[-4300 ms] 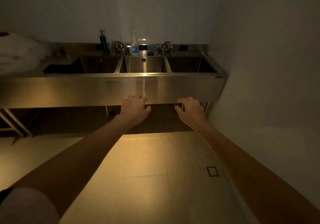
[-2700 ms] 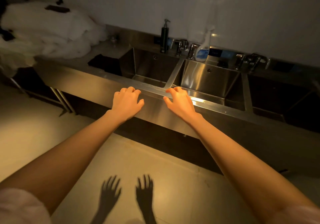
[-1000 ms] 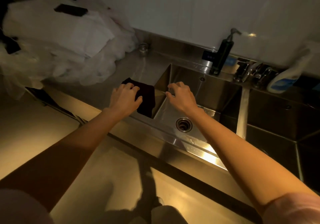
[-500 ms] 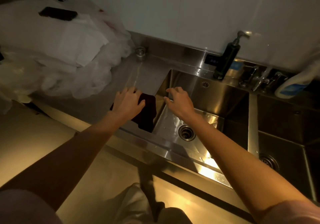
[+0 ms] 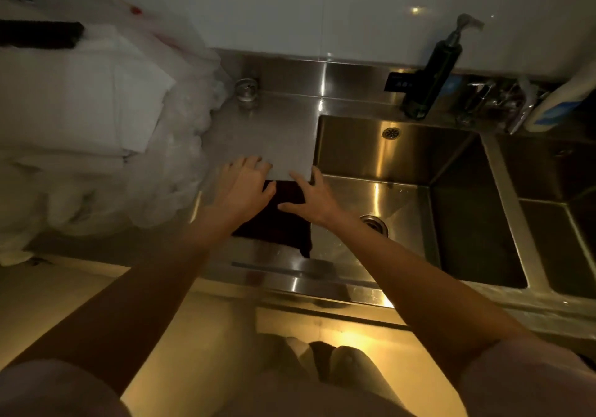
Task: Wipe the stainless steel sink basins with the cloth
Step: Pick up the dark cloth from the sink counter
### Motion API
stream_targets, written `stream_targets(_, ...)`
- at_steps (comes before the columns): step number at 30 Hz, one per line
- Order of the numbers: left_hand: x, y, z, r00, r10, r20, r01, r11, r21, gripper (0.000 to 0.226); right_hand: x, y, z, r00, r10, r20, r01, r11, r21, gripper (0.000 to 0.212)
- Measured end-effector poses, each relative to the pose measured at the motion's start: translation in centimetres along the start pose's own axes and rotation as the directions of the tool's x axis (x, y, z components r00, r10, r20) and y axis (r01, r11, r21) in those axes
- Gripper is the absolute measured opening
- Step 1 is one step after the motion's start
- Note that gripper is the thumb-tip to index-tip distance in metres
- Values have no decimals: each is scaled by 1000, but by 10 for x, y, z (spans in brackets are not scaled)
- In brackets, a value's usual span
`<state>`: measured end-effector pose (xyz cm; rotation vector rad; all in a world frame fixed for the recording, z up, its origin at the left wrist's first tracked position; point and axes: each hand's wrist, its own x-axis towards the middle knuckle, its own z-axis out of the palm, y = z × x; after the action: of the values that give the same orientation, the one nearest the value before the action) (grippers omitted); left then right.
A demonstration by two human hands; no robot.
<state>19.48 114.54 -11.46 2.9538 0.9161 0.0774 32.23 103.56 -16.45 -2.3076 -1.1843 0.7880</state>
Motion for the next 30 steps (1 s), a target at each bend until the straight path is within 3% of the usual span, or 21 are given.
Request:
stream_targets(7,10,-33,17,995,92,34,-90,995,-35,44,17,-4,59,978,173,115,-170,985,-33,93)
stream_targets(13,12,-47,29,994,98,53,-93,992,-89,45,28,-4,73,976,212,-57,-215,975,-52,81)
stream_targets(20,10,-56,33,992,117,53,-110,987,-116,42,18,7,75,962,136,-235,-156,986,-65,44)
stream_targets(30,35,-33,14,979,203,19,-198,971,-135,43,-2,18,37,956,99,-278,-124,989,-75,32)
